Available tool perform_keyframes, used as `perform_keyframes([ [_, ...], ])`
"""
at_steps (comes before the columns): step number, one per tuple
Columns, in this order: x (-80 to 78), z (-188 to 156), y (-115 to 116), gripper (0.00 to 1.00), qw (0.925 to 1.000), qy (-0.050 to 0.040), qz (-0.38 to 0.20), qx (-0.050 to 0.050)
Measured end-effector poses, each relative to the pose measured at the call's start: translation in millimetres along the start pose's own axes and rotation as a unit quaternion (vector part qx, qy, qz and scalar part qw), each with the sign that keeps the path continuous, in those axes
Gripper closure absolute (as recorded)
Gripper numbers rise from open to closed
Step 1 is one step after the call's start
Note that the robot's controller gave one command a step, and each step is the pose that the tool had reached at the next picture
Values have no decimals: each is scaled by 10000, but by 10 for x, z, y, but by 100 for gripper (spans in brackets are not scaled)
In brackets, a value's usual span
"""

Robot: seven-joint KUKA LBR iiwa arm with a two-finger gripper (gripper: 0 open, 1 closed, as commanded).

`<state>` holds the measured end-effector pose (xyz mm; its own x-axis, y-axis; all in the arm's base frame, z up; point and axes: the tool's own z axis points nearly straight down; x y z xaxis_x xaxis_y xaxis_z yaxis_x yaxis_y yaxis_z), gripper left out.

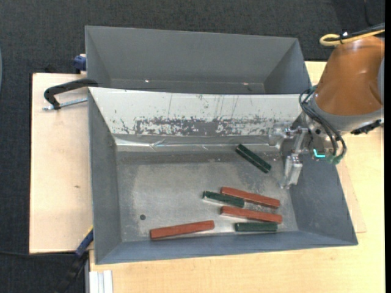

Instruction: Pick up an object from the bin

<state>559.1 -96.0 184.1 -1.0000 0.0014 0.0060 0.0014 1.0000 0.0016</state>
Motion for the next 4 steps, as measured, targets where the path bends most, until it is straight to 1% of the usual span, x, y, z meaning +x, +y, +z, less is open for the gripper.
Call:
perform_keyframes([
  [1, -17, -39, 3, 0, 10000, -38, -6, 6],
  [2, 37, 187, 171, 0, 9992, -82, -383, 25],
  [3, 245, 746, 158, 0, 9975, -55, -711, 1],
  [4, 244, 1108, 814, 100, 9999, -12, 114, -13],
])
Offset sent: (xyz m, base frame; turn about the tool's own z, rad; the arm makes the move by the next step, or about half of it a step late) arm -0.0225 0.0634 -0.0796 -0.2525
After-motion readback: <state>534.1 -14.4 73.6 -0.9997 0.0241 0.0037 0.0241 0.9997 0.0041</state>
